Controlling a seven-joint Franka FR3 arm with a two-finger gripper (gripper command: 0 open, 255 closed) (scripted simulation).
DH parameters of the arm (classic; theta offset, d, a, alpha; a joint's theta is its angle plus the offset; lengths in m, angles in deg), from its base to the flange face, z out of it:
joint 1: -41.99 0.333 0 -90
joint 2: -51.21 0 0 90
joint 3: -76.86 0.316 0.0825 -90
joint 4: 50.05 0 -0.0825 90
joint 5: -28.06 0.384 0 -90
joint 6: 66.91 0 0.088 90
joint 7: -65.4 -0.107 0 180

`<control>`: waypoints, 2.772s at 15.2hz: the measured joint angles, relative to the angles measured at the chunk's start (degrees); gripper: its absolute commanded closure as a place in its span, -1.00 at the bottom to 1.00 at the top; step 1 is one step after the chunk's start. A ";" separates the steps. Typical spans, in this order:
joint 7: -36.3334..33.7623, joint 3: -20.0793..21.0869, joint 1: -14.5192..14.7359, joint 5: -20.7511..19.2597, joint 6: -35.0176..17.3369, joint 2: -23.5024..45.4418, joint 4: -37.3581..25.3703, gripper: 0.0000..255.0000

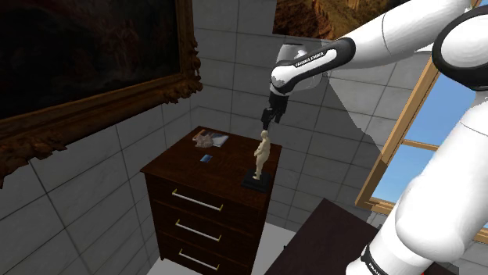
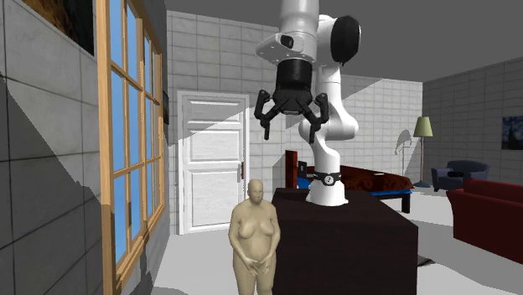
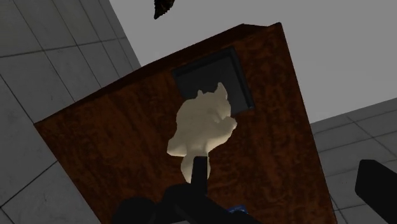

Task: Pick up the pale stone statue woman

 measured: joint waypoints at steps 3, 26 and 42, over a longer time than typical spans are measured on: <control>0.96 -0.62 -0.66 0.88 -2.07 6.67 -4.85 -1.00; 3.08 -1.11 -2.69 3.15 -9.25 19.32 -10.72 1.00; 2.80 -1.56 -2.32 1.97 0.60 14.42 -15.60 1.00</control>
